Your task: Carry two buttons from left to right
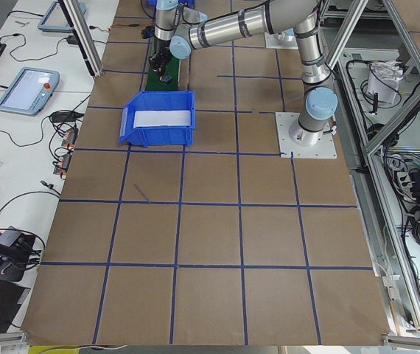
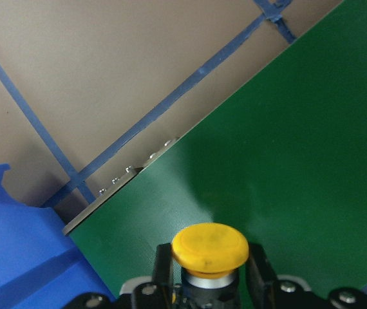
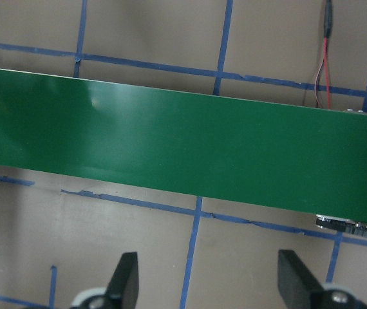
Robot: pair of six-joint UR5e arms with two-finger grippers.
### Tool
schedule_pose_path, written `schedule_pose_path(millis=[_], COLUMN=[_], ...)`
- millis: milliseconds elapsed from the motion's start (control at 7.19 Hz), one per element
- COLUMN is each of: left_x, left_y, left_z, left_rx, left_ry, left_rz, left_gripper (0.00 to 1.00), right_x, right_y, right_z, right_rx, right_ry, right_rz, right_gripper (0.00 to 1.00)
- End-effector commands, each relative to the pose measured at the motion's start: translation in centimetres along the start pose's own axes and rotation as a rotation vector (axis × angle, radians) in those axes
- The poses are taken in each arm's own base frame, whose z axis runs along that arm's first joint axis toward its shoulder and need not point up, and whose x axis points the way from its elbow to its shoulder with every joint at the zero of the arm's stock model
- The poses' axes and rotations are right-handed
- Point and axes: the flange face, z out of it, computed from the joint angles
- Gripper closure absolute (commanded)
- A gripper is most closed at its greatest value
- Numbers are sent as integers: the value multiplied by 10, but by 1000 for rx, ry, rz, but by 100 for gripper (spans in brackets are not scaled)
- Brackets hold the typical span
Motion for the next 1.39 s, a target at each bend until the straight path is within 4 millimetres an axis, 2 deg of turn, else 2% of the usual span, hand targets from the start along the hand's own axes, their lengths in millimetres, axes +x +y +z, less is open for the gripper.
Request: schedule_pose_path(millis=[0,139,278,417,557,696,835,974,1113,1252], left_x=[-15,-37,-59,-75,-91,-103,-98,-92,-88,-88], left_y=[2,5,15,27,58,91,125,160,189,204], left_z=[-18,-33,-55,-83,-122,-153,-183,-203,-197,-209], left_rx=[16,23,37,87,111,80,57,79,82,105], left_ry=[-31,-40,-22,18,37,66,94,112,144,135], left_rz=[-19,-46,-80,-116,-162,-202,-227,-261,-301,-324], left_gripper=[0,0,0,0,0,0,0,0,0,0], right_x=[-21,-26,-28,-27,-24,-22,-24,-45,-76,-106], right_y=[73,97,105,101,95,83,61,37,16,0], right_z=[21,33,49,53,62,74,97,129,158,184], right_rx=[-19,38,44,44,30,31,54,76,108,109], right_ry=[-4,11,14,25,34,49,51,51,49,36], right_rz=[-5,-5,-24,-12,-10,16,32,-17,-83,-142], right_gripper=[9,9,9,9,9,9,10,10,10,10])
